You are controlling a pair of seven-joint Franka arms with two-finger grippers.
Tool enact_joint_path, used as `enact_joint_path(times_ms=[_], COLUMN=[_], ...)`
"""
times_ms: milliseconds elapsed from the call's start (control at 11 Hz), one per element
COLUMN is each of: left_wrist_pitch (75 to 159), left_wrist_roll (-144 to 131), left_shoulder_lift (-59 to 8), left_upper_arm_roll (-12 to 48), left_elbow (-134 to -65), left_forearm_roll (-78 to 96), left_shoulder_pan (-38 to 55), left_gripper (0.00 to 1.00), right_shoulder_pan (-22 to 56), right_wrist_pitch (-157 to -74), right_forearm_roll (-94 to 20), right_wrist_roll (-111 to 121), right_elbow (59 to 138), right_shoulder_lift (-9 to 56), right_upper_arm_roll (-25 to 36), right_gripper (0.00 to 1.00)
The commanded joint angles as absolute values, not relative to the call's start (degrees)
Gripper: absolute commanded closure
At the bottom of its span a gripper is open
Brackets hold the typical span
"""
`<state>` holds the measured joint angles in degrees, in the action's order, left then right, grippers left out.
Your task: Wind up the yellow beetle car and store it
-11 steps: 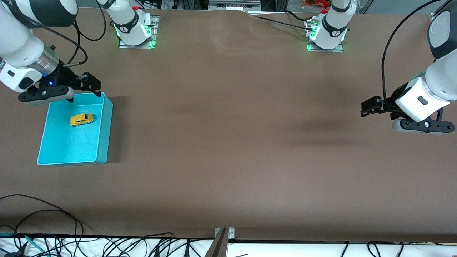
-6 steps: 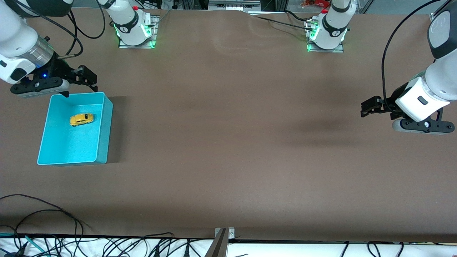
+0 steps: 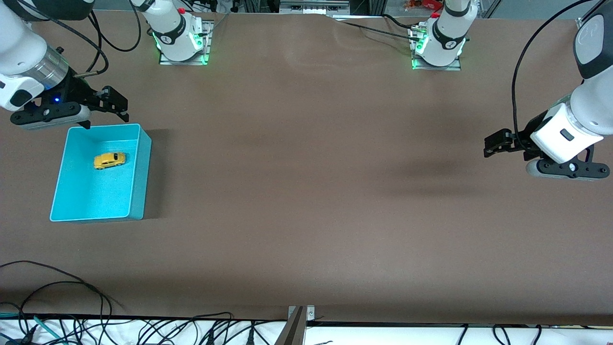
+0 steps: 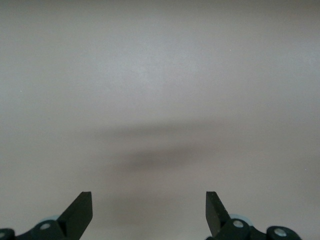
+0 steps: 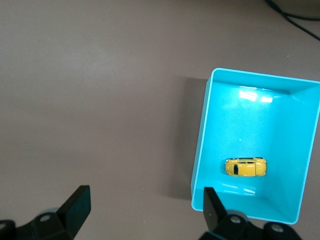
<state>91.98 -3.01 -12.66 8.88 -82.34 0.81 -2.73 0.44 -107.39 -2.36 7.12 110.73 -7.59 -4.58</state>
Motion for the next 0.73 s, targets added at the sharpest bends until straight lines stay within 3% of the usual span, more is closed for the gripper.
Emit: enact_joint_path(times_ms=[0,636], left_wrist_pitch=[91.1,91.1], left_wrist_roll=[-1.8,-1.8], left_shoulder_lift=[-12.1,-12.1], left_upper_arm_roll=[9.5,9.6], left_elbow=[-82.0,-82.0], left_forearm_roll=[0.3,0.3], left_shoulder_pan=[-2.9,-2.9], left_gripper=[0.0,0.0], right_shoulder_pan=[1.0,0.9], right_wrist_pitch=[-106.1,-104.8], right_forearm_roll=[-3.1,-3.2], right_wrist_roll=[8.0,8.1], right_elbow=[110.0,108.5], right_shoulder_lift=[-8.3,-7.2], right_upper_arm_roll=[-1.9,-1.7], right_gripper=[0.0,0.0])
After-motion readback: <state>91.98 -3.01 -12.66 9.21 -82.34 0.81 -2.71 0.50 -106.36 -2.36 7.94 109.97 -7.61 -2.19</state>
